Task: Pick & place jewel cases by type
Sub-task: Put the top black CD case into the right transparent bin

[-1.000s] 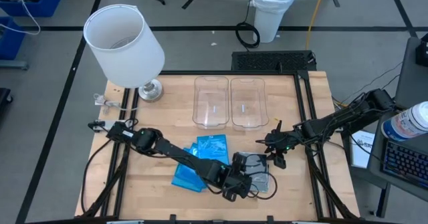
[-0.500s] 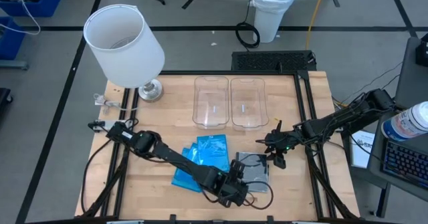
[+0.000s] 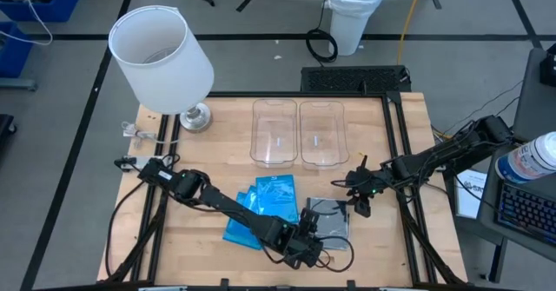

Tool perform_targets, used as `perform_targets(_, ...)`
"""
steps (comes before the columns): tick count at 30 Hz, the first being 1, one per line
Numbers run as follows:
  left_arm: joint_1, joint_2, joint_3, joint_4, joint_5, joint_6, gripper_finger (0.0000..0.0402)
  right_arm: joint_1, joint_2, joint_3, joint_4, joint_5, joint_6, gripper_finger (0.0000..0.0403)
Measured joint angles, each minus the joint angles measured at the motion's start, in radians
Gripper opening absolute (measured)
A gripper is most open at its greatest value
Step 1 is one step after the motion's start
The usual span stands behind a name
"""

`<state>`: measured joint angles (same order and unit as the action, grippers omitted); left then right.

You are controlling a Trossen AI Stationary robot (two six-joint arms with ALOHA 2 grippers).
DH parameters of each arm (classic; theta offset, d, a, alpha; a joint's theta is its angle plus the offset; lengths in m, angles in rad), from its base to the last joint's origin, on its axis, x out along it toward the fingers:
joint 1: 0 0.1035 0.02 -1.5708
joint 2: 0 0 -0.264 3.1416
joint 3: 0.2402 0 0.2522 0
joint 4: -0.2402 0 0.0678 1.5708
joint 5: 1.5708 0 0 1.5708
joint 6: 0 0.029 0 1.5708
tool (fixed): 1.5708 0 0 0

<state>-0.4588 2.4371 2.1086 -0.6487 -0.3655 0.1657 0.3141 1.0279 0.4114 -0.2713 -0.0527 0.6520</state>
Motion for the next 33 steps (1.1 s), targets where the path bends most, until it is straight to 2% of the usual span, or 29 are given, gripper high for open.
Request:
perform_targets(12,0.002,0.000,-0.001,0.011,0.005,0.040,0.0227,0.000,0.034,0.000,0.008,-0.002,0.027,0.0160)
perform_targets(21,0.002,0.000,-0.051,0.017,-0.002,0.058,0.0227,0.000,0.060,0.000,0.027,-0.002,0.020,0.0160)
perform_targets(33,0.002,0.000,-0.052,0.021,-0.039,0.096,0.0227,0.000,0.060,0.000,0.081,-0.001,-0.007,0.0160)
